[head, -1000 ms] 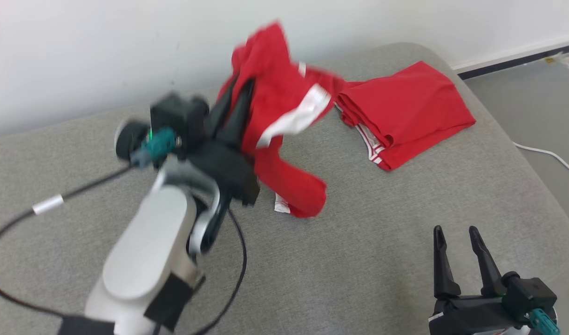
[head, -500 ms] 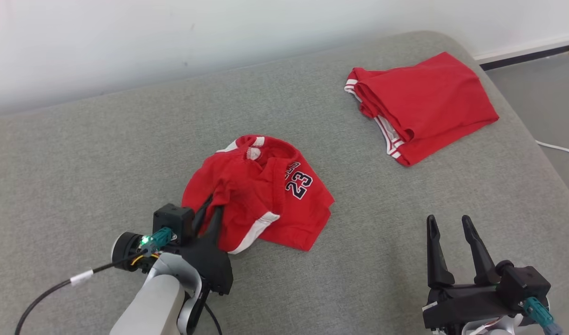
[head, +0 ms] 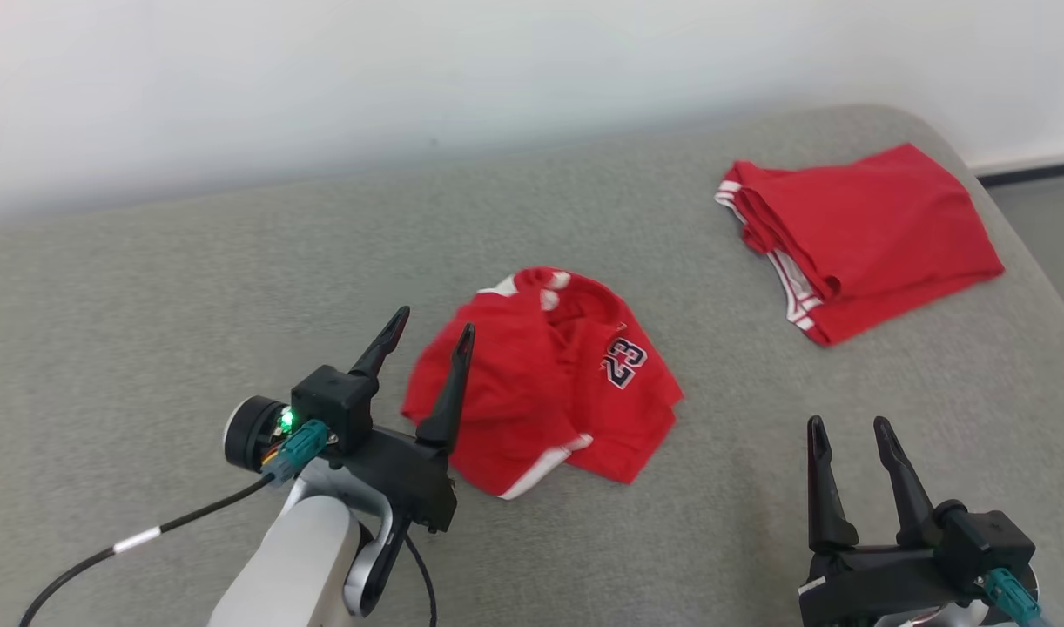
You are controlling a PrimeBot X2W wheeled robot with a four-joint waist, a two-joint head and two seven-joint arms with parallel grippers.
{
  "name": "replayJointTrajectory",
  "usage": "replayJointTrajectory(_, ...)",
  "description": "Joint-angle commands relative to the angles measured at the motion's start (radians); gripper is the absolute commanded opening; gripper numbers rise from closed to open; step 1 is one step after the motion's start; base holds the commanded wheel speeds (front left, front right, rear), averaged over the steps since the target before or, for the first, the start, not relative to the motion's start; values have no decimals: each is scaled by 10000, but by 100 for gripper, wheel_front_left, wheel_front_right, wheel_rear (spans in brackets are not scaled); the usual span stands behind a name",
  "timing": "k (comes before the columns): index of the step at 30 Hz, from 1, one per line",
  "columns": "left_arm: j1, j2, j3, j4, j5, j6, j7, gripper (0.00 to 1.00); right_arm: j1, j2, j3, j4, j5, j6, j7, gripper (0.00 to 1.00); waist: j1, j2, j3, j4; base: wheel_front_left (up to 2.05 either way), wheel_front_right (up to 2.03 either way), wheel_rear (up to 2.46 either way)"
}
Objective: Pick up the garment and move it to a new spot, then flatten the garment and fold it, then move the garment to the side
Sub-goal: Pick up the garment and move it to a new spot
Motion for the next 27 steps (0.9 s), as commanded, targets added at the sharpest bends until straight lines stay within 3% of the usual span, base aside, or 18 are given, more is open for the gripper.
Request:
replayJointTrajectory(1,197,91,47,-141,18,-25,-31,100,122,29,-26,10,-81,-27,-2,100,0,-1,-390,416,0,0,0)
replayJointTrajectory(9,1058,628,696,-1109,-66,474,-37,100,395,27,-48,48,-148,-27,-1,100,0,-1,-907,981,0,0,0)
replayJointTrajectory(18,2743,1517,2191,-2844,408,893,-37,100,555,28,67,-91,-146,-27,-1,100,0,-1,-1248,1166,0,0,0)
replayJointTrajectory(27,4669,1377,4135,-4304,859,855,-39,100,690,28,139,-151,-74,-27,-1,100,0,-1,-1422,1184,0,0,0)
